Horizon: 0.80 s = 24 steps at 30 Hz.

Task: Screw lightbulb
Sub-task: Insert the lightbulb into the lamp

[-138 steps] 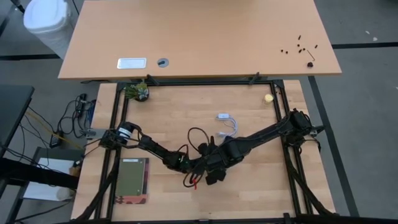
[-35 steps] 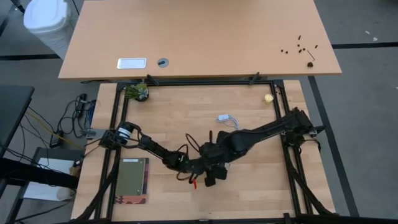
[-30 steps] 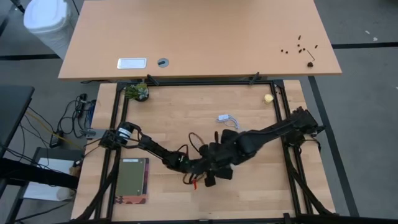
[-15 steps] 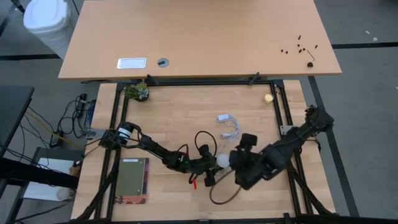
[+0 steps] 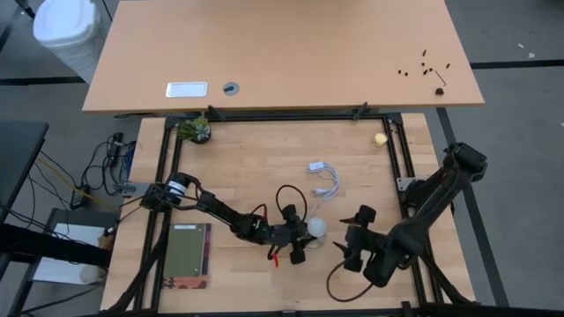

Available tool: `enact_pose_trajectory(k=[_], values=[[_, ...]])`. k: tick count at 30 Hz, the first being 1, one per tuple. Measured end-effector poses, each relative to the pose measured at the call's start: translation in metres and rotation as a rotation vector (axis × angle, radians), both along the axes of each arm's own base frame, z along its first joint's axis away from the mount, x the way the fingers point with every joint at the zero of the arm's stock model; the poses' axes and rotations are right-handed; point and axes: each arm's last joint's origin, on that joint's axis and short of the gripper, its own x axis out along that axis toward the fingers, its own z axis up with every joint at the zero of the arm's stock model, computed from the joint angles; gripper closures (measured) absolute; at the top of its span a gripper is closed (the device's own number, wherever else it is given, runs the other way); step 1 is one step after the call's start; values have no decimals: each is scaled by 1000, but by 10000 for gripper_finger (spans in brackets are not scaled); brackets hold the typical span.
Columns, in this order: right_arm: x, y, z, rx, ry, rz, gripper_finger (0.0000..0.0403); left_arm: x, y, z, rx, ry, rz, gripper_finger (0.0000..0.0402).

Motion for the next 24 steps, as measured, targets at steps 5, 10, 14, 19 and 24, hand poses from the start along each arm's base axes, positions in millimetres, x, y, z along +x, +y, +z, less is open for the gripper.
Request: enact_pose_trajectory(k=[5,10,14,19,24], values=[[-3,-4,-35,41,-71,2,66,0,0,0,15,4,-14,211],[-9,-10,-60,63,-114,9,65,0,0,0,29,12,-19,183],[-11,-14,-72,101,-167,6,69,-2,0,0,35,38,-19,160],[-11,-16,-78,142,-213,12,73,-1,0,1,31,37,-21,157],[-10,-15,-78,156,-227,12,76,-6,0,15,37,61,-22,157]])
